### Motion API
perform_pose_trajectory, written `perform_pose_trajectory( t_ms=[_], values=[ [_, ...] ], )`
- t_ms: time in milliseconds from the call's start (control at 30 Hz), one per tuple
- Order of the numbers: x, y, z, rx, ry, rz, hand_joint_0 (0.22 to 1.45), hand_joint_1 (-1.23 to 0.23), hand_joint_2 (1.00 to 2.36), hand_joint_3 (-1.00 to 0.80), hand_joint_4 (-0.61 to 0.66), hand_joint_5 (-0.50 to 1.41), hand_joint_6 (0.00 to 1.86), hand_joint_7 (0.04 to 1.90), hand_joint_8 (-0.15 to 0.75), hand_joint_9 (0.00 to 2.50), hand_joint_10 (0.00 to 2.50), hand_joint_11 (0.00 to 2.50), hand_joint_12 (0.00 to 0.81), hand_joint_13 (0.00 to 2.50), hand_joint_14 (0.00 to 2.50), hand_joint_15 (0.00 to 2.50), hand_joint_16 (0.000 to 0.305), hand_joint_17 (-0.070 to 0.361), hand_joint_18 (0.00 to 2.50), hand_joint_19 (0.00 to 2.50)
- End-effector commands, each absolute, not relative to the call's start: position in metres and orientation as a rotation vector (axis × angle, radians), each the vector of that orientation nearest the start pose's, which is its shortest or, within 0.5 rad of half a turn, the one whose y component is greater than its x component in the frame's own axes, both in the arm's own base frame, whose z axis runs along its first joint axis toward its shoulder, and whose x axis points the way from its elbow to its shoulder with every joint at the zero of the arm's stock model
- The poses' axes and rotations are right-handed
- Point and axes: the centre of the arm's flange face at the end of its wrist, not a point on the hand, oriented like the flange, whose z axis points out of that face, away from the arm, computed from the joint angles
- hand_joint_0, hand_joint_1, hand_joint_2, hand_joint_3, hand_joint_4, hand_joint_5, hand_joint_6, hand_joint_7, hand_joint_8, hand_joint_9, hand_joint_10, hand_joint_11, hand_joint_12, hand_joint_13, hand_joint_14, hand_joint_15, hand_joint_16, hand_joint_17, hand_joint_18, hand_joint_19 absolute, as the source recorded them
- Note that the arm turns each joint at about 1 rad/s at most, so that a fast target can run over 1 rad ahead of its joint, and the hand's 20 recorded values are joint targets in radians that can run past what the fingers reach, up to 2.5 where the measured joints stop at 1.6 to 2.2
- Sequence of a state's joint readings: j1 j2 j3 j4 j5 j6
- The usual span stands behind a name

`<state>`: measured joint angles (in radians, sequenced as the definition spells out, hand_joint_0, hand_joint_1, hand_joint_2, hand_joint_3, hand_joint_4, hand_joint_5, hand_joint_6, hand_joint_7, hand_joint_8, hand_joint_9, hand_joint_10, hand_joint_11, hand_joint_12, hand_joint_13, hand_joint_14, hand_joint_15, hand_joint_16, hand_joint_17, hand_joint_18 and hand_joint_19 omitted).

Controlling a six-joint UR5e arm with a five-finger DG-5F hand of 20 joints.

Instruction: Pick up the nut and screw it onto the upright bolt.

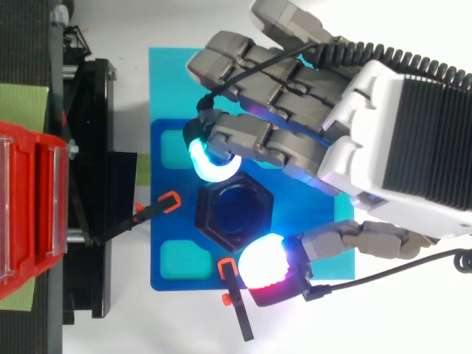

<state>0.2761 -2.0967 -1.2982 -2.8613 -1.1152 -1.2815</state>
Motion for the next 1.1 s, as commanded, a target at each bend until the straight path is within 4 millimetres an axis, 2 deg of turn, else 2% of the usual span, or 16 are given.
perform_pose_trajectory(
  t_ms=[0,1067],
  values=[
    [0.708,0.016,0.335,0.358,1.502,0.086,0.55,-0.67,1.00,-0.50,0.24,-0.16,0.50,1.19,0.253,0.25,0.00,0.00,0.318,0.13,0.00,0.00,0.042,0.094,0.00,0.00],
    [0.710,0.027,0.337,0.326,1.486,0.079,0.55,-0.67,1.00,-0.50,0.24,-0.16,0.50,1.19,0.253,0.25,0.00,0.00,0.316,0.13,0.00,0.00,0.042,0.094,0.00,0.00]
  ],
)
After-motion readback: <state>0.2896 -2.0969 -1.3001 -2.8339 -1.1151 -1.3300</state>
